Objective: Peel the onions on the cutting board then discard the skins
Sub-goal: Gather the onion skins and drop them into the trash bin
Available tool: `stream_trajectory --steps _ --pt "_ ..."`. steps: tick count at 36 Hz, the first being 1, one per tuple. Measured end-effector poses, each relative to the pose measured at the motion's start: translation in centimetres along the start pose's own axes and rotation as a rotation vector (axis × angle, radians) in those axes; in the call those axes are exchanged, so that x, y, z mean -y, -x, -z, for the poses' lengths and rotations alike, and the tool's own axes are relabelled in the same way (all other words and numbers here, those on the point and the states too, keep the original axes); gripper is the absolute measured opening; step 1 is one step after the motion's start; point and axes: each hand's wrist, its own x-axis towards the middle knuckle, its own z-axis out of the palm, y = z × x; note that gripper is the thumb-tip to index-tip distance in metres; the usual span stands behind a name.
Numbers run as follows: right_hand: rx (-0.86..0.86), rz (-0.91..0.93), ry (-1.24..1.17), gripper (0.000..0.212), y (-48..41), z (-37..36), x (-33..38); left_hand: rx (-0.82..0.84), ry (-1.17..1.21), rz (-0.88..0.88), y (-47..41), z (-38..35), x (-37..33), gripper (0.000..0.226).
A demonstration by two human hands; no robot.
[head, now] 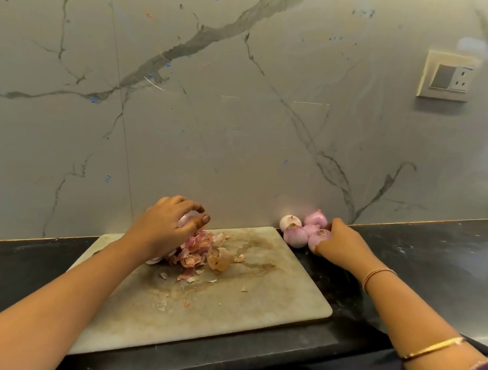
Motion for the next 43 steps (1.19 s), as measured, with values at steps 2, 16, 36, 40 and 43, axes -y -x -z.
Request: stream_trajectory --steps 2,16,36,40,43 --pt "0.036 -0.012 -0.035 0.04 -0.1 0.1 -0.1 -0.003 0.017 0.005 0.0 0.1 -0.1 0.08" --pt "0.031 -0.006 -0.072 0.059 0.2 0.2 -0.1 -0.216 0.306 0.261 -0.6 1.1 0.8 0.039" --pt "0.508 0.356 -0.391 0.047 1.6 -5.2 12.7 -0.034 0.372 0.29 0.1 -0.6 2.9 0.038" --pt "0.613 0.291 -0.419 0.053 1.4 -7.3 14.4 0.035 0.405 0.312 -0.5 -0.5 3.1 0.039" --pt "0.64 0.307 -0.416 0.067 1.2 -8.7 14.7 0.087 0.406 0.4 -0.6 -0.8 2.8 0.034"
